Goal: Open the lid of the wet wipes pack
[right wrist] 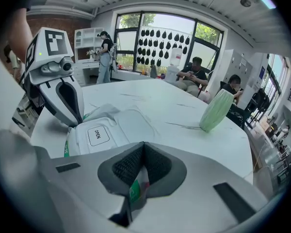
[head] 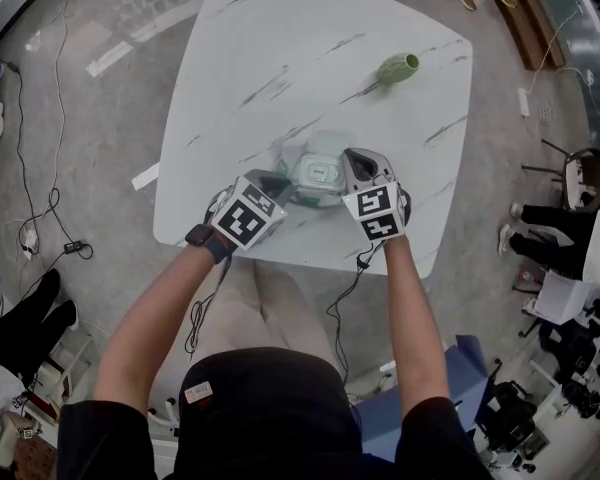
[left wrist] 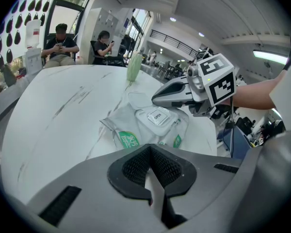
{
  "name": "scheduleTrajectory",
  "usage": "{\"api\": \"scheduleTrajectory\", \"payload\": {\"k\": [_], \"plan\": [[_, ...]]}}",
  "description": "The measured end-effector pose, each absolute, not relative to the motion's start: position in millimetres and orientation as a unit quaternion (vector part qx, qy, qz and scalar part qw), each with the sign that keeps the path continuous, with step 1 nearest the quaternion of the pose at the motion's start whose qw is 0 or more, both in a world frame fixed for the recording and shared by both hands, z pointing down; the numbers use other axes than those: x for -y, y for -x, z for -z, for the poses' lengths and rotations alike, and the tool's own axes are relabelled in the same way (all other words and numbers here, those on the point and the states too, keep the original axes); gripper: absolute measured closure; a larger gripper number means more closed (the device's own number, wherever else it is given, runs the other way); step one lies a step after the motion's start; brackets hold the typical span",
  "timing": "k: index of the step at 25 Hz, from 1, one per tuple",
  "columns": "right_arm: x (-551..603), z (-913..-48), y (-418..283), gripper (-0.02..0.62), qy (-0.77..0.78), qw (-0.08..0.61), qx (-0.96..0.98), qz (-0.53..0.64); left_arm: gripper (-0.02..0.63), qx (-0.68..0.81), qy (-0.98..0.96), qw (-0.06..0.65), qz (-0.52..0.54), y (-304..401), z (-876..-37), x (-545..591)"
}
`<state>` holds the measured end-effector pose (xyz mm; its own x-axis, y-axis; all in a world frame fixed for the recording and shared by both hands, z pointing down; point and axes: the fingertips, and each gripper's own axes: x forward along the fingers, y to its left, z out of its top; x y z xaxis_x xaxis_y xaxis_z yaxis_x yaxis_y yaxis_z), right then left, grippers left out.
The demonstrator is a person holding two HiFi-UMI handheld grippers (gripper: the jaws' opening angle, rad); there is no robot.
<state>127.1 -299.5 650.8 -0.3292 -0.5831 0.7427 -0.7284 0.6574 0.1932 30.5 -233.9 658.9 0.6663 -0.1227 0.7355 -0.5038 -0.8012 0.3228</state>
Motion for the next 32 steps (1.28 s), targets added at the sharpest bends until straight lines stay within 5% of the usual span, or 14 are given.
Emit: {"api": "scheduleTrajectory", "payload": {"k": [24, 32], "plan": [[306, -659, -126, 0.594, -0.414, 0.403, 0.785, -0.225, 0.589, 0.183, -0.861, 0.276, -0.386, -23, -661, 233], [291, -634, -141, 0.594, -0.461, 0.347, 0.782, -0.235, 0.589, 0.204, -0.877, 0.309, -0.307, -32, -601, 216]]}}
